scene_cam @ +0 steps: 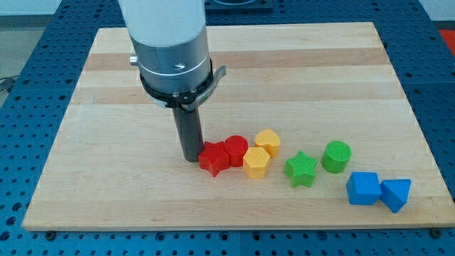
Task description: Move the green circle to the top of the blue cube
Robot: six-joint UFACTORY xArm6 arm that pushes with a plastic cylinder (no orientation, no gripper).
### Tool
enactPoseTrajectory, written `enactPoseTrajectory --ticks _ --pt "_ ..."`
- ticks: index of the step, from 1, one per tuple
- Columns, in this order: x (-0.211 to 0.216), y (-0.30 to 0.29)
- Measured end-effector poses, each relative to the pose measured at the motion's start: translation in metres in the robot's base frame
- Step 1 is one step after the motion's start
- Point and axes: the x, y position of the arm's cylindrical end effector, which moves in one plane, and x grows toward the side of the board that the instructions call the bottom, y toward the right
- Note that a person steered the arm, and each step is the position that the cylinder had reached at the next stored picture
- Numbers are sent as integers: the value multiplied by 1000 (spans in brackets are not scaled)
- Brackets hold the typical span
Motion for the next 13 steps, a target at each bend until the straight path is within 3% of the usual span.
enactPoseTrajectory --ticks 1,2,4,5,6,7,11,13 --pt "0 -2" --pt "10 -44" --pt "102 -71" --pt "102 -71" --pt "102 -59" --pt "102 4" --pt "102 87" --pt "78 139"
